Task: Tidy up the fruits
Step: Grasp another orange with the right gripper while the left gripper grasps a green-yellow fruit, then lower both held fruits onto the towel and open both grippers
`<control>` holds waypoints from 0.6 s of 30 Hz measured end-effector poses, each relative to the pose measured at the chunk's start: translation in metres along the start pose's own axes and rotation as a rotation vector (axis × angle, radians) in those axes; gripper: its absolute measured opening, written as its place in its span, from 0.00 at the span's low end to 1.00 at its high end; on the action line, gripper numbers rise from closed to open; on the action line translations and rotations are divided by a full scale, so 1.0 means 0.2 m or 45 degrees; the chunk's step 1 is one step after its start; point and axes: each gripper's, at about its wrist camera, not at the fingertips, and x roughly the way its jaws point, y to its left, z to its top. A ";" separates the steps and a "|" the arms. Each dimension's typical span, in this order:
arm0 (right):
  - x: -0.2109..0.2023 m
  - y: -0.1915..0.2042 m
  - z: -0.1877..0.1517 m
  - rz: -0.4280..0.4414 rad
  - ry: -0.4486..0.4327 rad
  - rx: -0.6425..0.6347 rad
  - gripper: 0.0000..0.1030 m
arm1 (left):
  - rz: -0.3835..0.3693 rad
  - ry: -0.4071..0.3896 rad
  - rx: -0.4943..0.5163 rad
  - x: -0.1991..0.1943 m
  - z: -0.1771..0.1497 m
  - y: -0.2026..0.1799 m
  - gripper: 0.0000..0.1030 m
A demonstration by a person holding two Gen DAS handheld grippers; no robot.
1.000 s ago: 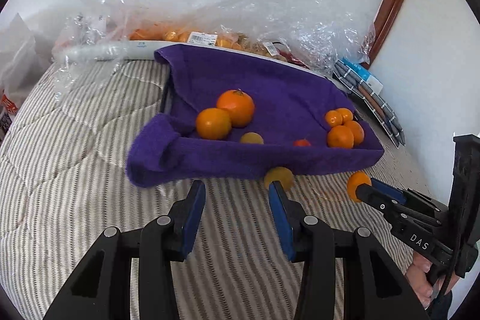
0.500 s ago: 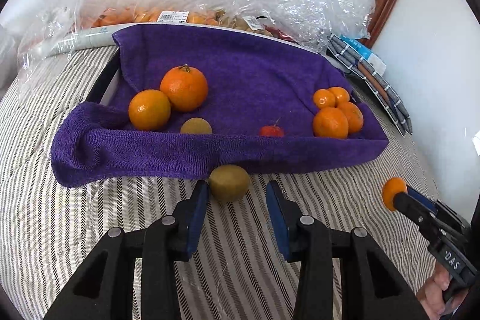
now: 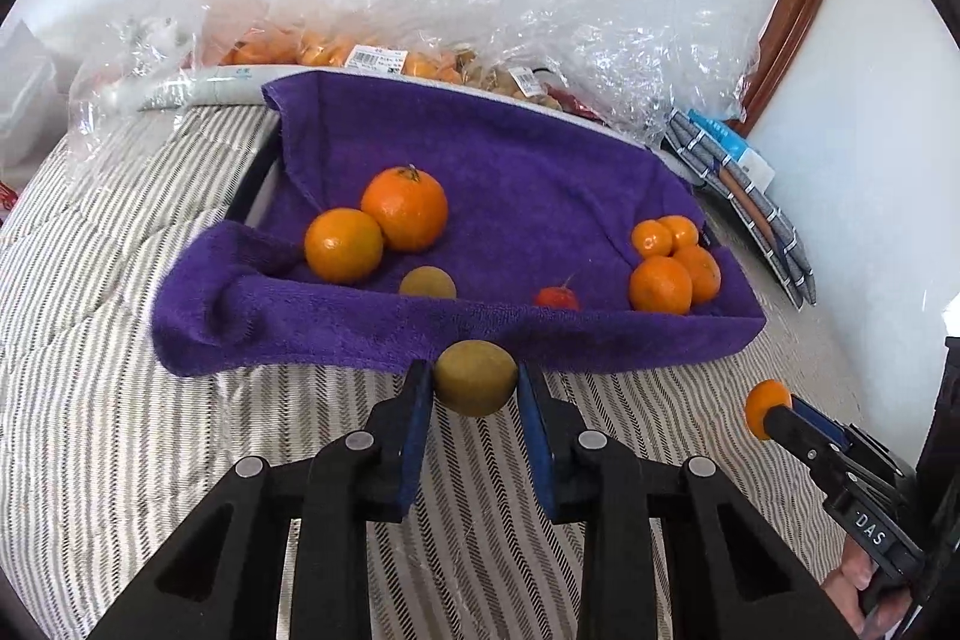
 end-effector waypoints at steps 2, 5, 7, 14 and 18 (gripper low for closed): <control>-0.01 0.01 0.02 -0.001 -0.010 -0.003 0.29 | -0.002 -0.014 -0.007 -0.03 0.01 0.02 0.27; -0.03 0.03 0.04 -0.002 -0.028 -0.013 0.29 | 0.001 -0.042 -0.014 -0.08 0.03 0.04 0.27; -0.03 0.05 0.07 0.000 -0.043 -0.024 0.29 | 0.000 -0.058 -0.021 -0.11 0.05 0.06 0.27; -0.01 0.10 0.24 0.018 -0.097 -0.061 0.29 | -0.003 -0.119 -0.041 -0.14 0.17 0.08 0.27; 0.04 0.11 0.33 0.041 -0.113 -0.086 0.29 | -0.017 -0.131 -0.058 -0.11 0.23 0.09 0.27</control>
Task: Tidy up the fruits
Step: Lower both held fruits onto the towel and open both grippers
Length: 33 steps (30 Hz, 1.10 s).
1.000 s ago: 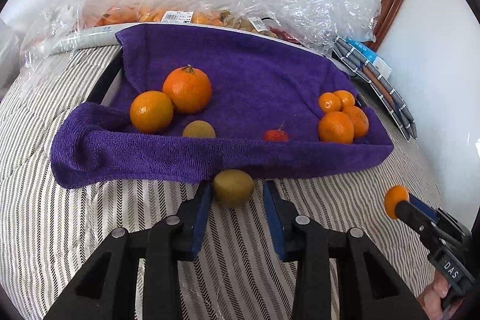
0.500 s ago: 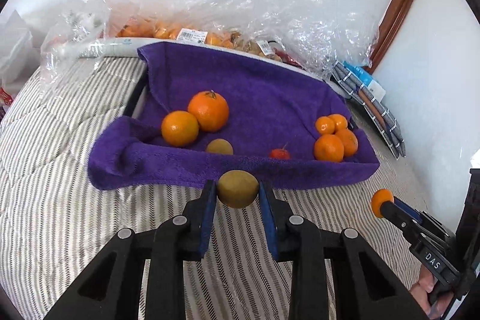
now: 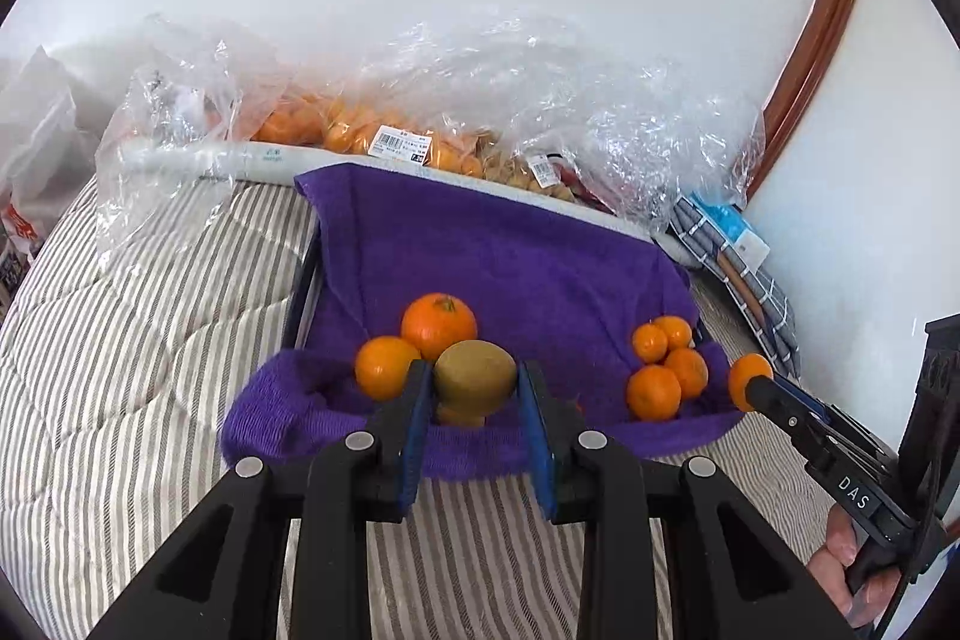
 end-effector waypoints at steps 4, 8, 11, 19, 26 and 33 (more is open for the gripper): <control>0.09 0.02 0.08 0.020 -0.009 -0.035 0.29 | -0.005 0.006 -0.008 0.09 0.06 -0.01 0.27; 0.20 0.04 0.14 0.049 0.006 -0.062 0.29 | -0.006 0.018 -0.007 0.17 0.09 -0.02 0.27; 0.28 0.04 0.16 0.067 0.031 -0.072 0.29 | -0.020 0.031 -0.013 0.21 0.07 -0.01 0.27; 0.40 0.03 0.12 0.114 0.056 -0.025 0.30 | -0.057 0.083 -0.040 0.30 0.04 0.02 0.27; 0.45 -0.01 0.12 0.153 0.078 0.023 0.28 | -0.049 0.077 -0.025 0.31 0.03 0.00 0.27; 0.45 -0.01 0.11 0.156 0.093 0.020 0.28 | -0.080 0.076 -0.034 0.32 0.02 0.00 0.27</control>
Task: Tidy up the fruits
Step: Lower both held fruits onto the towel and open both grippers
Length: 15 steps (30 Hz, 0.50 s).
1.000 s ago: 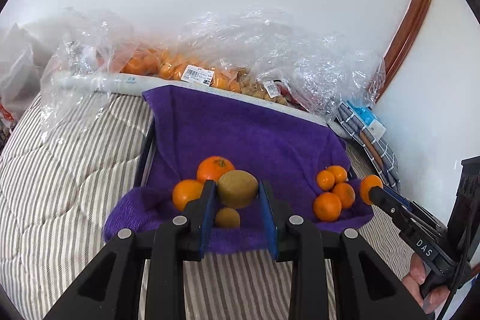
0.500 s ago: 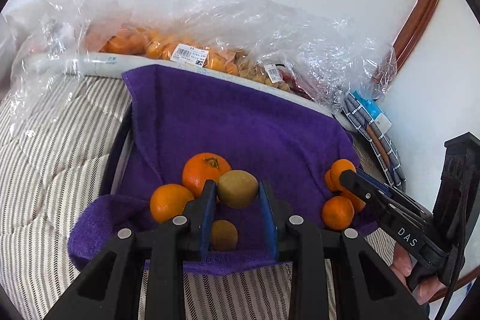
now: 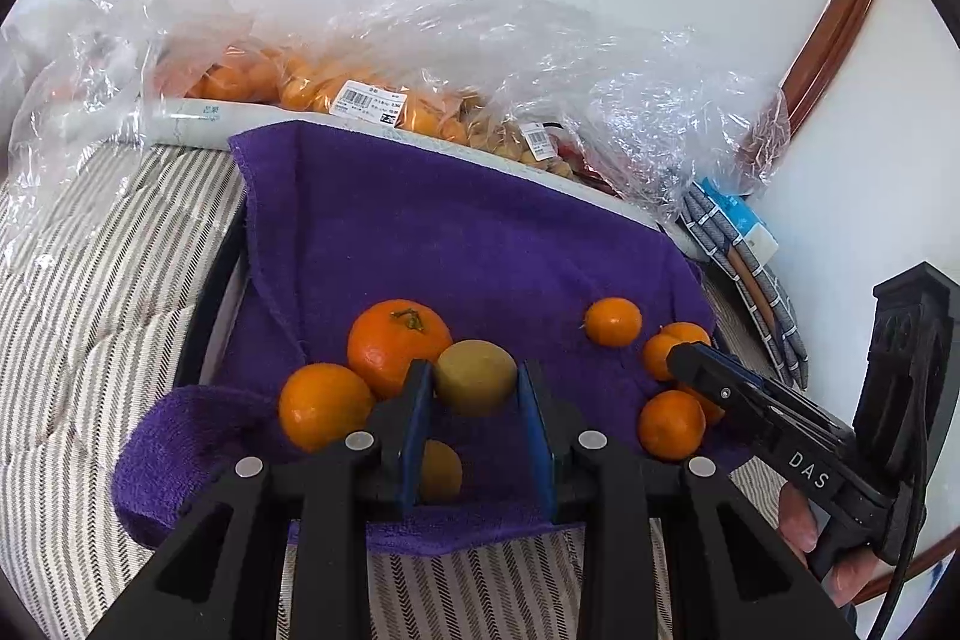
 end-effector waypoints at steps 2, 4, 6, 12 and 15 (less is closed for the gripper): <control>-0.02 0.00 0.00 -0.013 -0.013 -0.012 0.28 | 0.004 0.003 0.013 0.01 -0.01 -0.01 0.27; -0.03 -0.01 -0.01 -0.029 -0.014 -0.015 0.28 | 0.020 -0.007 0.038 0.02 -0.02 -0.03 0.27; -0.04 -0.02 -0.01 -0.032 -0.015 -0.007 0.28 | 0.038 -0.016 0.055 0.02 -0.02 -0.04 0.27; -0.07 -0.04 -0.01 -0.044 -0.038 0.014 0.28 | 0.051 -0.046 0.064 0.02 -0.03 -0.05 0.27; -0.09 -0.05 -0.02 -0.048 -0.037 0.024 0.28 | 0.072 -0.063 0.090 0.02 -0.04 -0.06 0.27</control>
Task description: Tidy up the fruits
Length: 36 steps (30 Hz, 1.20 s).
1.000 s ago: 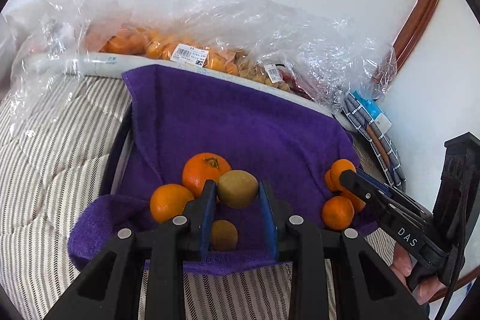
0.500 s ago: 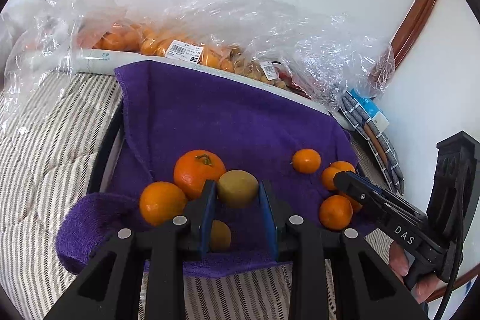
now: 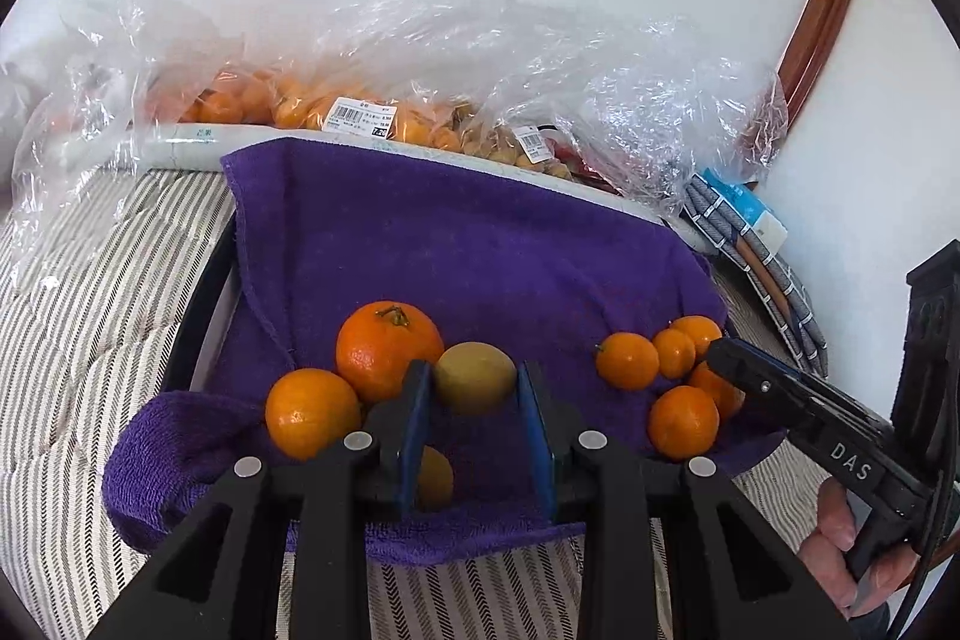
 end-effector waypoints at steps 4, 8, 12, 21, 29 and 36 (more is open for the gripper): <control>-0.02 -0.01 0.00 0.003 -0.007 0.020 0.28 | 0.008 -0.011 0.023 -0.01 0.00 -0.01 0.33; -0.06 -0.02 0.00 -0.026 0.008 0.042 0.28 | 0.026 -0.033 0.045 -0.04 0.00 -0.01 0.37; -0.16 0.00 -0.02 -0.082 0.012 0.049 0.28 | 0.103 -0.051 0.103 -0.12 0.02 -0.04 0.37; -0.50 0.06 -0.06 -0.201 0.023 0.079 0.36 | 0.120 -0.071 0.174 -0.45 -0.01 -0.13 0.58; -0.84 0.18 -0.13 -0.222 0.005 0.071 0.49 | 0.172 -0.153 0.190 -0.81 -0.14 -0.20 0.79; -1.13 0.31 -0.25 -0.268 -0.112 -0.038 0.88 | 0.228 -0.240 0.195 -1.07 -0.23 -0.30 0.84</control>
